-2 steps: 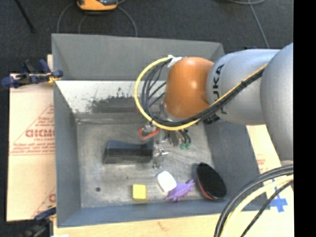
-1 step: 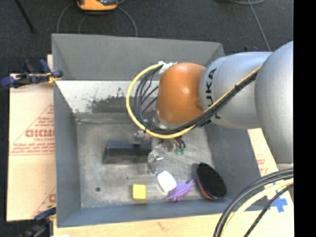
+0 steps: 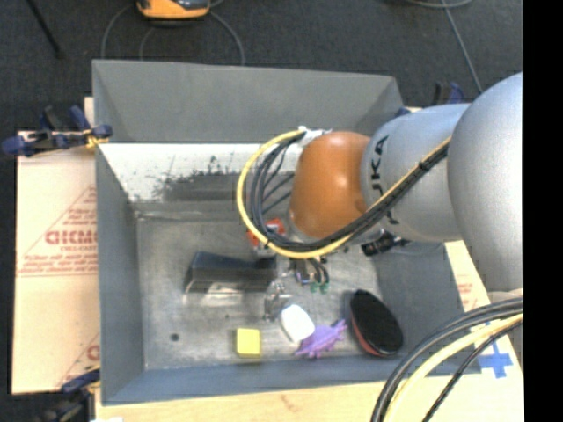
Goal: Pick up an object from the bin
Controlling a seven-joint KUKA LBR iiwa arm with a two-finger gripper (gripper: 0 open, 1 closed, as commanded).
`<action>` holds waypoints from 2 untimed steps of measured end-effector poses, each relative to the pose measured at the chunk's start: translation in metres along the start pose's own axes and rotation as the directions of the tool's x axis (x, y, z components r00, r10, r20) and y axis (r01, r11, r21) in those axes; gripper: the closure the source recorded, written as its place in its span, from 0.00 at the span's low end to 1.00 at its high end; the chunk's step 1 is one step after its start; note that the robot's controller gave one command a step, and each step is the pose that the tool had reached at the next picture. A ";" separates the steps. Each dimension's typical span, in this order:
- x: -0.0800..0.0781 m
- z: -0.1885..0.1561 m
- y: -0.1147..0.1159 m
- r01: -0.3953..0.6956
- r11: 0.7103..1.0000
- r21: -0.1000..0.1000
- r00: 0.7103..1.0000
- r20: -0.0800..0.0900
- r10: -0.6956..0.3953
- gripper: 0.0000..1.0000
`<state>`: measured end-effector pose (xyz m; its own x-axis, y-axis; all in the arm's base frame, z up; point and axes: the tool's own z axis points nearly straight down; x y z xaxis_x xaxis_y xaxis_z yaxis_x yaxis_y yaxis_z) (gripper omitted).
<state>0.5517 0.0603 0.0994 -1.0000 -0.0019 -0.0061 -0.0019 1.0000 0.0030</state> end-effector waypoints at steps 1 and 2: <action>0.008 0.024 0.007 0.278 0.961 0.005 0.961 0.003 -0.278 1.00; 0.008 0.024 0.007 0.277 0.961 0.005 0.961 0.003 -0.277 1.00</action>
Offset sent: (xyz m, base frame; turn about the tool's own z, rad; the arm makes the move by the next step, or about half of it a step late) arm 0.0000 0.0000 0.0000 0.0000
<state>0.5439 0.0670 0.0751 -0.9603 -0.2788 -0.0100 -0.2788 0.9603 -0.0040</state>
